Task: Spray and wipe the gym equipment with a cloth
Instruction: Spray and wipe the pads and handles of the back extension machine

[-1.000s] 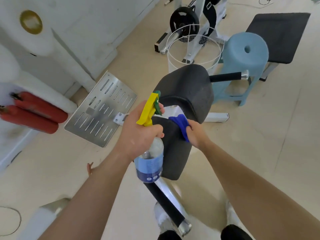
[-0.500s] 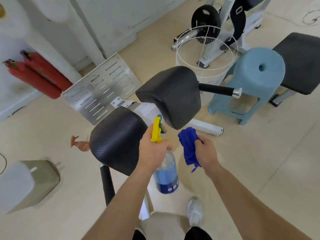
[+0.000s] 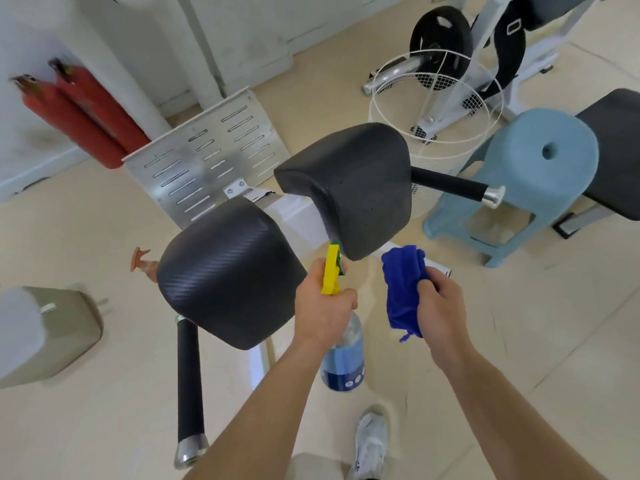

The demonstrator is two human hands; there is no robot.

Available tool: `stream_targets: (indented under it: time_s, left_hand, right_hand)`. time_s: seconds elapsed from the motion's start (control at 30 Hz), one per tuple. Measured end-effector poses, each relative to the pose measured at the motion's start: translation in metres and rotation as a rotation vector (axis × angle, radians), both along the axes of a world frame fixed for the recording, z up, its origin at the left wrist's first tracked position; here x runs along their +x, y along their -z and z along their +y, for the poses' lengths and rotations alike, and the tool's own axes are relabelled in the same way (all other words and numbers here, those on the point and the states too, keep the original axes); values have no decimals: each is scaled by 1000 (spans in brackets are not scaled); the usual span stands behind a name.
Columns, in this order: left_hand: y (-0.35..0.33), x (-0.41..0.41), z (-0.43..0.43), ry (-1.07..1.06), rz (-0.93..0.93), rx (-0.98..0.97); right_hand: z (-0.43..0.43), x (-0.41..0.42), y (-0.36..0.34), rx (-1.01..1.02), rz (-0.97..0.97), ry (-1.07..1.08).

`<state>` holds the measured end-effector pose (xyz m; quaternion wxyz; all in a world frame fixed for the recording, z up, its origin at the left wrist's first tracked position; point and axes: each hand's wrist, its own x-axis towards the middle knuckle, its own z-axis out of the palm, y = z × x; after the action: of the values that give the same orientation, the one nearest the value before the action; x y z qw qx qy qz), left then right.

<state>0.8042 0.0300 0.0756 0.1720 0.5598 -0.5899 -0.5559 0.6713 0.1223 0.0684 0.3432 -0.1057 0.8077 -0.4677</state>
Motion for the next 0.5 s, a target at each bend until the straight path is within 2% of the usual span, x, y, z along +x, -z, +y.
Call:
stream_targets:
  time_s: [0.13, 0.33, 0.4, 0.5]
  left_hand:
    - [6, -5, -3, 29, -6, 12]
    - [4, -5, -3, 0, 8, 18]
    - [0, -2, -7, 7, 42, -7]
    - [-5, 2, -15, -9, 70, -56]
  right_hand:
    - [-11, -5, -10, -84, 52, 66]
    - [-76, -13, -32, -239, 374, -3]
    - [-114, -17, -34, -282, 536, -100]
    - [-155, -14, -8, -123, 979, -318]
